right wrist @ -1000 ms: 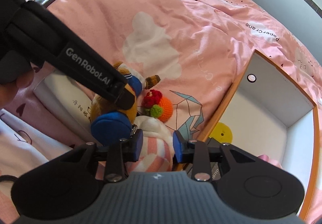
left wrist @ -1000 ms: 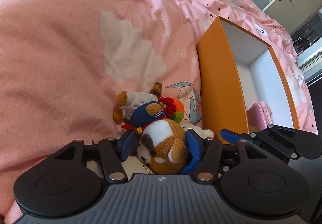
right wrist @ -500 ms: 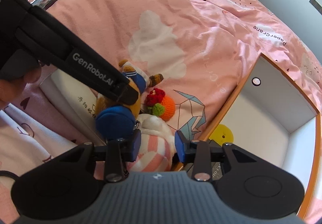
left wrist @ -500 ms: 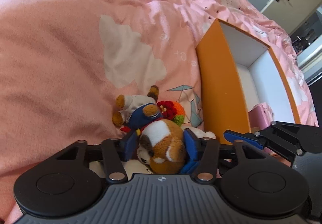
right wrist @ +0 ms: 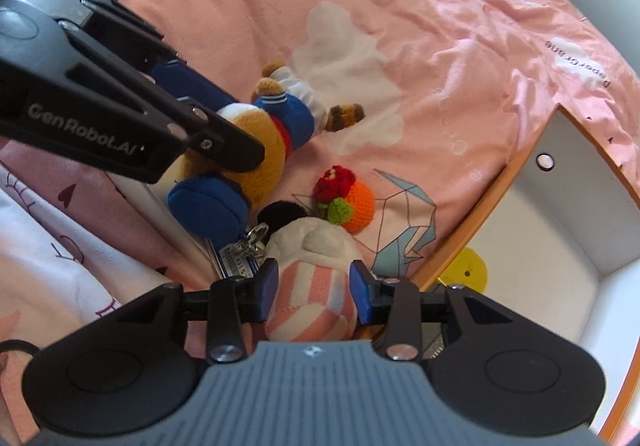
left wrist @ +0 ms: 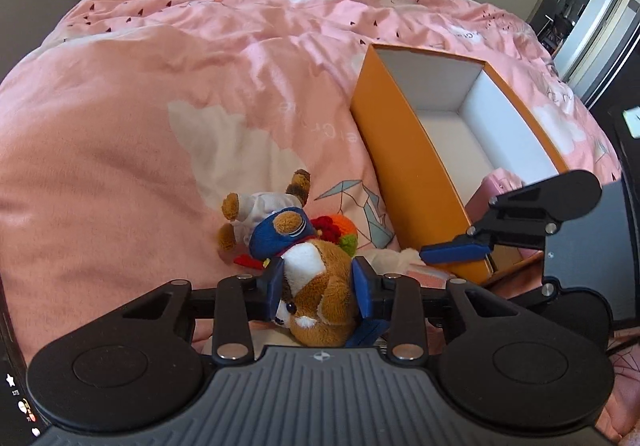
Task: Organize objects
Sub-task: 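Grasp the white striped plush with the right gripper while the left holds the dog plush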
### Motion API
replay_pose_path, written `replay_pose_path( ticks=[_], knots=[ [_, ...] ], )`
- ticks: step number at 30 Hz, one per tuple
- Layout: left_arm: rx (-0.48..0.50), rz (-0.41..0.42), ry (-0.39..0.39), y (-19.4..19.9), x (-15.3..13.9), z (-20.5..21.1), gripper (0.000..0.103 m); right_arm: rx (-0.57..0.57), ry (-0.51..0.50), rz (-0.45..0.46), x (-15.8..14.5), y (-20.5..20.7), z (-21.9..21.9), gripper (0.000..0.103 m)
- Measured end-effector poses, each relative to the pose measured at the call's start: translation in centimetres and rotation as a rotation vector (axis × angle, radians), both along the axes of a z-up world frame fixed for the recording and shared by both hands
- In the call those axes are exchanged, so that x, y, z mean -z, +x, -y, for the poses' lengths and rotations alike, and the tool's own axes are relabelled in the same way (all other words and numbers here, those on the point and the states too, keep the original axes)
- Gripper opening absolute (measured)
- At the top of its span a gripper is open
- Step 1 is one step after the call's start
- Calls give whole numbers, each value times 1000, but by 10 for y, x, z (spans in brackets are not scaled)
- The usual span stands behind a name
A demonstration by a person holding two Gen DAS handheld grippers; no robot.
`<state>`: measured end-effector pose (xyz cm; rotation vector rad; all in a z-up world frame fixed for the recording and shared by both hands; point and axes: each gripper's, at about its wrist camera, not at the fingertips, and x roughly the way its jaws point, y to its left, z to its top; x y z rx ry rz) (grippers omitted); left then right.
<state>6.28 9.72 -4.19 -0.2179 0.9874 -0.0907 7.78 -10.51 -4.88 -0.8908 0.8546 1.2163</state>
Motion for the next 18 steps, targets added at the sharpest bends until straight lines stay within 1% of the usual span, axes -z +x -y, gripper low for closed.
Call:
replay_pose_path(
  ticks=[1,3,6,8,10,12,16,18],
  knots=[
    [-12,-11,-13,1,2,-2,41,-24,-24,3,2,-1,-4,47],
    [-27,-31,-53,3,9,-5,42,-76,-73,29,6,-4,-11,55],
    [-50,-49,-91,5,15,-10,42,-148,-136,67,13,-8,-20,59],
    [-63,-59,-107,5,17,-12,43,-167,-160,64,17,-8,-26,60],
    [-81,-74,-130,7,21,-15,44,-177,-193,63,25,-7,-31,65],
    [-100,-88,-153,9,25,-17,46,-180,-214,84,34,-8,-35,76],
    [-141,-106,-207,11,35,-23,56,-185,-212,123,40,-12,-34,76],
    [-152,-101,-201,11,36,-21,59,-184,-201,129,40,-12,-32,71]
  ],
)
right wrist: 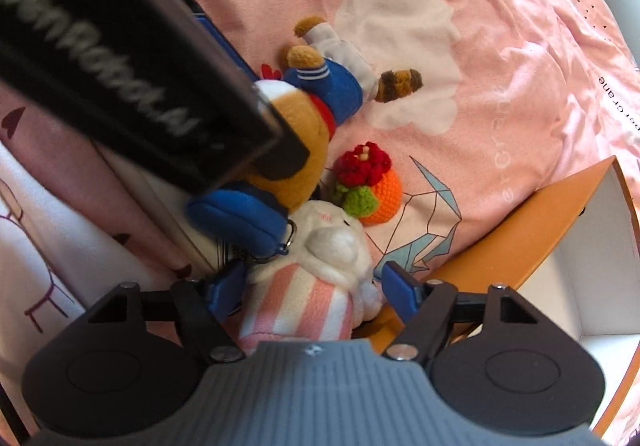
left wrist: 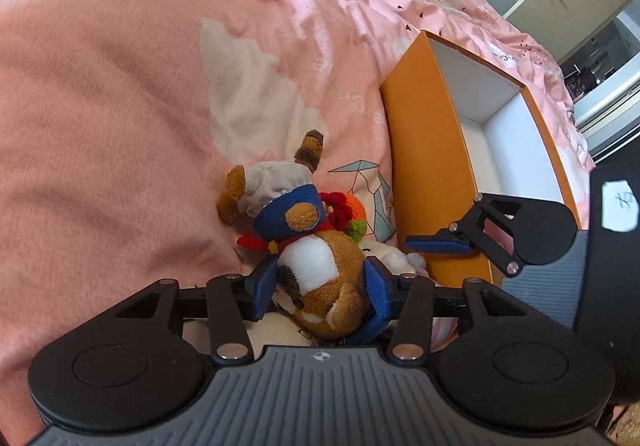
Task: Organize objects
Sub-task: 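Grasp the white striped plush with the right gripper while the left holds the dog plush, then carry both plushes over the orange box and lower them inside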
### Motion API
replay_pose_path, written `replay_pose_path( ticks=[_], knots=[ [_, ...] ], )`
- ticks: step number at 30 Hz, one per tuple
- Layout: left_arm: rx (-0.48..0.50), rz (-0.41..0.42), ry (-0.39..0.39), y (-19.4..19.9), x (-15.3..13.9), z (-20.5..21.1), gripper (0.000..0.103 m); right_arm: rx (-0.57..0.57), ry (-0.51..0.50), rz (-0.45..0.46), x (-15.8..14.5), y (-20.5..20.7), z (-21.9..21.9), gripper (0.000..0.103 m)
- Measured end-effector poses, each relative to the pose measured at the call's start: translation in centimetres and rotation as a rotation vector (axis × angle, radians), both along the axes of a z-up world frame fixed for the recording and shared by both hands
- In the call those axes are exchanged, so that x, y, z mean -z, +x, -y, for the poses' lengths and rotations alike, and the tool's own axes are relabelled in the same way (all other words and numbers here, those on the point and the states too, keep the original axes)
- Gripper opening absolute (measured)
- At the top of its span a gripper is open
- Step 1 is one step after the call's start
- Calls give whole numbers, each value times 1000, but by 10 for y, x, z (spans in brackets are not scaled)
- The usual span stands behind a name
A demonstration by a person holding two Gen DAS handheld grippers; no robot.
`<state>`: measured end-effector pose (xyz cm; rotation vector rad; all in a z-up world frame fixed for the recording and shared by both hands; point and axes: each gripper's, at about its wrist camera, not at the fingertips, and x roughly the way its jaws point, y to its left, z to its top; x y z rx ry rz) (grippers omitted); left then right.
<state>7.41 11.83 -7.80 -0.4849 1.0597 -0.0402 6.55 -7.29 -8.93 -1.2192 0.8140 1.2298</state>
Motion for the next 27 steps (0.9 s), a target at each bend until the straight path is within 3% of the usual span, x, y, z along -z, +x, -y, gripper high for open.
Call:
replay_pose_path(
  ticks=[3,6,9,13,27],
  knots=[
    [-8,5,15,1,2,3,64,2,16,-3,-3,-2,3,59],
    [-13,8,24,1,3,5,64,-1,19,6,0,-6,4,56],
    [-14,24,25,-3,0,5,52,4,32,5,-1,-5,6,54],
    [-7,52,46,-7,-11,8,46,16,61,5,-14,-5,11,53],
    [-82,206,36,-14,-69,-9,45,130,283,-15,-85,11,28,53]
  ],
)
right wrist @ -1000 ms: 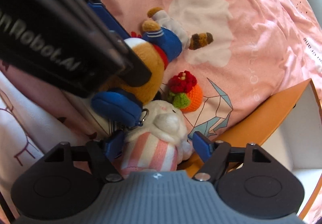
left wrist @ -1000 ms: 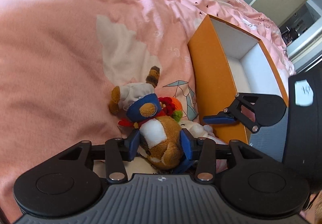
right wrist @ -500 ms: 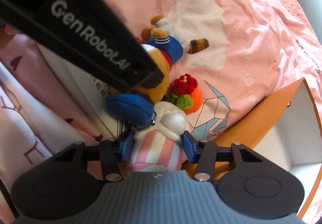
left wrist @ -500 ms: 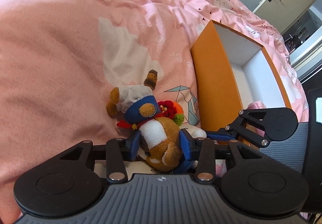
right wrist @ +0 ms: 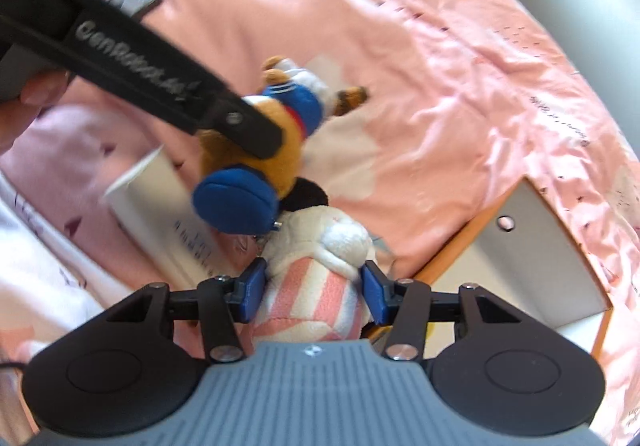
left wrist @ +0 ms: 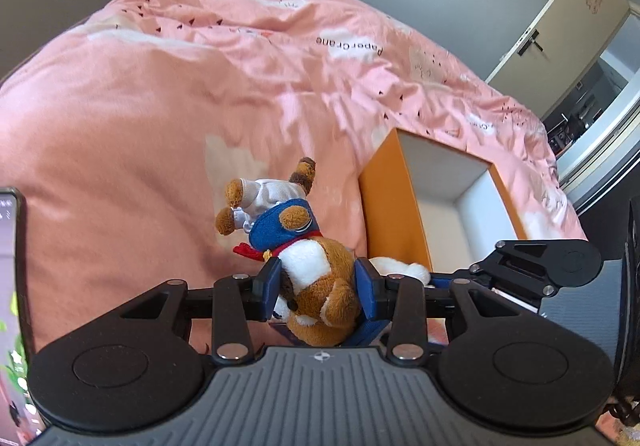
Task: Organize objects
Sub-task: 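Carry both plushes over the orange box and lower them inside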
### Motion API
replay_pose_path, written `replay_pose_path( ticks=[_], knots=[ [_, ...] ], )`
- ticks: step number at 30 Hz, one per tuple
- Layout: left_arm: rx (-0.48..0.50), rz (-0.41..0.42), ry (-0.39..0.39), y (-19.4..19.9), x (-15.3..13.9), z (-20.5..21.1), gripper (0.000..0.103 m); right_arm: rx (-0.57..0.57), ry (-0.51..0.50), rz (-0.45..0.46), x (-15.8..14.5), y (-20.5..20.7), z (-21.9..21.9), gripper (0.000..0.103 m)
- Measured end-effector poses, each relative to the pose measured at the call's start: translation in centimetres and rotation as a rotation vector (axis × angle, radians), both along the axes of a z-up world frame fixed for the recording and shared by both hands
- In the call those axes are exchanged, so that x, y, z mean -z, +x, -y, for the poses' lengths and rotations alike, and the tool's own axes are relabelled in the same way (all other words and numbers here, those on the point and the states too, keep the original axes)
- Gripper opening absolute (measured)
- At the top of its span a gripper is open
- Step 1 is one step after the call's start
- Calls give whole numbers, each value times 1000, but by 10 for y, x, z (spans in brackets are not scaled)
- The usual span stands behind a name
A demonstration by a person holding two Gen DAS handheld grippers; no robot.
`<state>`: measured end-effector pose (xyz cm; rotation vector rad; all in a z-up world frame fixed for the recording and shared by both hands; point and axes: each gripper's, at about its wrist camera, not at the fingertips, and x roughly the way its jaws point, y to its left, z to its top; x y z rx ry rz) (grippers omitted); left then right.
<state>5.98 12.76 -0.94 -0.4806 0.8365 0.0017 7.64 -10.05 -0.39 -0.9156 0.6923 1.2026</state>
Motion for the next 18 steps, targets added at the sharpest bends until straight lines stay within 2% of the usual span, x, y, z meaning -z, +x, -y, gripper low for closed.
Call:
replay_pose_path(
  ticks=[6,9,15,18],
  knots=[
    [15,16,-13,6,-13,-6,43,105,139,-74,-33,19,15,53],
    [40,30,0,8,-20,-2,42,157,205,-76,-48,28,25,53],
    [110,71,31,27,-35,21,42,298,313,-81,-64,59,48,53],
    [174,121,42,39,-49,41,42,398,358,-106,-68,79,66,53]
  ],
)
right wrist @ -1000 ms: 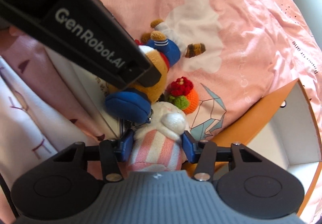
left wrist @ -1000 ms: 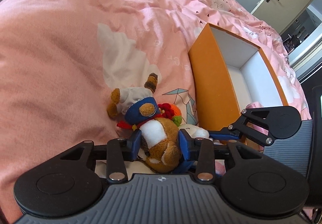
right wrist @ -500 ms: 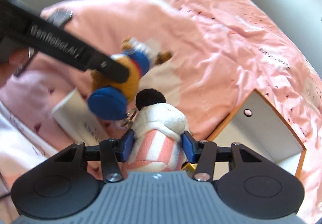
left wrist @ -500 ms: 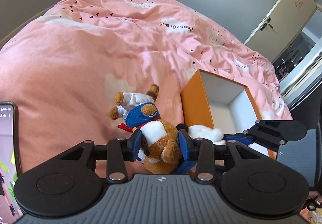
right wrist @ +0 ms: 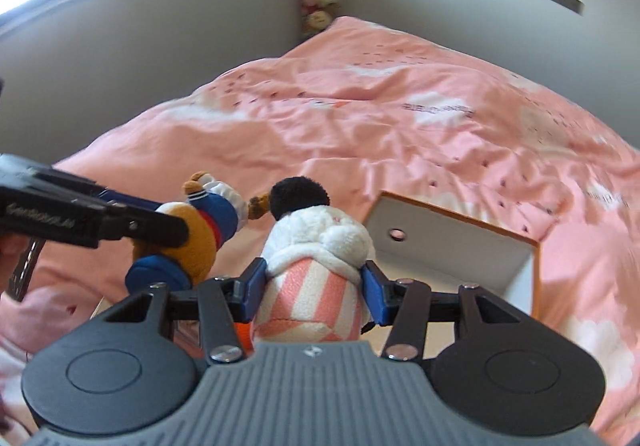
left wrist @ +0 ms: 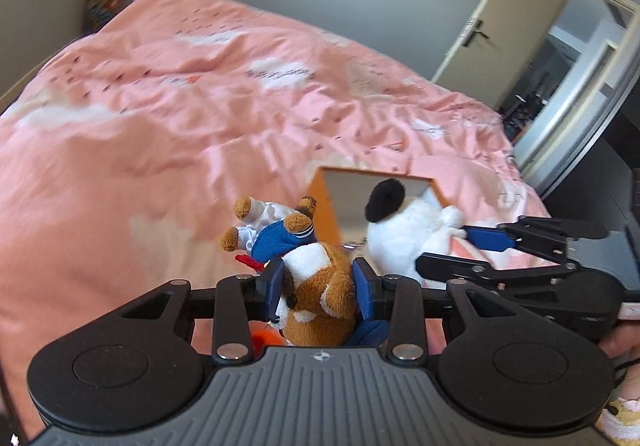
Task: Organize objects
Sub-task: 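Carry both plushes over the orange box and lower them inside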
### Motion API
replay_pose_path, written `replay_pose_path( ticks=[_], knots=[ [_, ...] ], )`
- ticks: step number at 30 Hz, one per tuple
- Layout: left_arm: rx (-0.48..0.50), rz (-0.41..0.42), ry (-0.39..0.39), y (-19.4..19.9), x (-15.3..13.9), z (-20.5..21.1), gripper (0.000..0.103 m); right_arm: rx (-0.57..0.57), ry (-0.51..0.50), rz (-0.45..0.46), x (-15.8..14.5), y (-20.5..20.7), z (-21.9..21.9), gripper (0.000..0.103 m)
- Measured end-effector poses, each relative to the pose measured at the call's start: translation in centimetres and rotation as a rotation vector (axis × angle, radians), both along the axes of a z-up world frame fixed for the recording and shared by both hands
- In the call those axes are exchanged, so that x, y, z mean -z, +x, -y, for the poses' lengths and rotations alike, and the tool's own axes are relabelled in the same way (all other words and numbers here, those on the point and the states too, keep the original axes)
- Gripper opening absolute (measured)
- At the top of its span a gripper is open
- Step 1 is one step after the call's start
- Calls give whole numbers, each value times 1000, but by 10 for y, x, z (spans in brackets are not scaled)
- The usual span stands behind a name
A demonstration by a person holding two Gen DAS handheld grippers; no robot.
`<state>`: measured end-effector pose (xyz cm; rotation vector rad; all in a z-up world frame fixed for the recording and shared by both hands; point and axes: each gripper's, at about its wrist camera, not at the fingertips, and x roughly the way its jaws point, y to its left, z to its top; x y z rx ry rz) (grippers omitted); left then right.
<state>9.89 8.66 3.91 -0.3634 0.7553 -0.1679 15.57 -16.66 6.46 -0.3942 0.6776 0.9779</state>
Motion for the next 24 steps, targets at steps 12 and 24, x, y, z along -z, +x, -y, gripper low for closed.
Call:
replay_pose_path(
  ticks=[12,24],
  knots=[
    [243,38,45,77,8,83,42,373,133,-233,26,87,51,53],
    [340,-81,224,131,73,110,42,437,48,-334,101,137,27,53]
  ],
)
